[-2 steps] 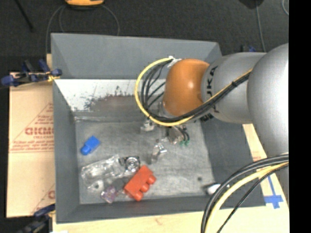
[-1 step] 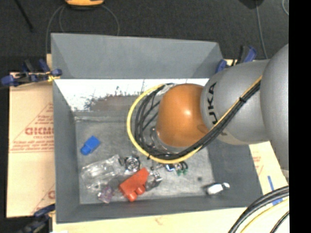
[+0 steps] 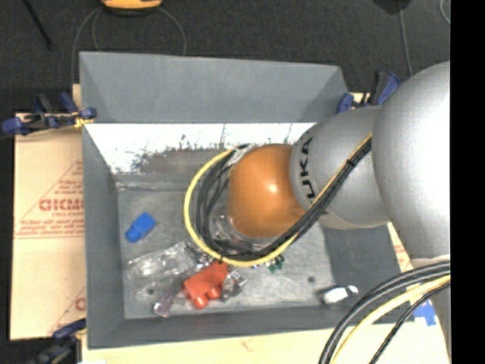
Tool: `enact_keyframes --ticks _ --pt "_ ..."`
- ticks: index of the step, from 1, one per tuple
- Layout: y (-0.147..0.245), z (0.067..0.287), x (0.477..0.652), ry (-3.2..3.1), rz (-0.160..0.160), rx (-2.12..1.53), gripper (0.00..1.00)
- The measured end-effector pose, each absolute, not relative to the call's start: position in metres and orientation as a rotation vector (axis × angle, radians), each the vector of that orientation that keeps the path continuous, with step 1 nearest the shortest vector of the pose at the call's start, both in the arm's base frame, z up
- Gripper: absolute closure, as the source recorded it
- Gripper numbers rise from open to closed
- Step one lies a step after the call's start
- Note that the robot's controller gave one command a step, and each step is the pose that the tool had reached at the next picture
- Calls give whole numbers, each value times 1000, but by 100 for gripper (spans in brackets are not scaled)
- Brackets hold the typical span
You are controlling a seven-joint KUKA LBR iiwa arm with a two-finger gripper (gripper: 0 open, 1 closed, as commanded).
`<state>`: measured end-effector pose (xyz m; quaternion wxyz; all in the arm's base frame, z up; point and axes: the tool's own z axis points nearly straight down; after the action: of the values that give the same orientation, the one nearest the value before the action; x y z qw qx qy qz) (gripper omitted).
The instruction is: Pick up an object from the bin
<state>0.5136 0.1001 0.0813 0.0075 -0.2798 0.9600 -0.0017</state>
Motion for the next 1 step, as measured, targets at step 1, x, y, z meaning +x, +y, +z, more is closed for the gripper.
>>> enact_keyframes --ticks 1 --pt "99 82 513 3007 -6 -877 100"
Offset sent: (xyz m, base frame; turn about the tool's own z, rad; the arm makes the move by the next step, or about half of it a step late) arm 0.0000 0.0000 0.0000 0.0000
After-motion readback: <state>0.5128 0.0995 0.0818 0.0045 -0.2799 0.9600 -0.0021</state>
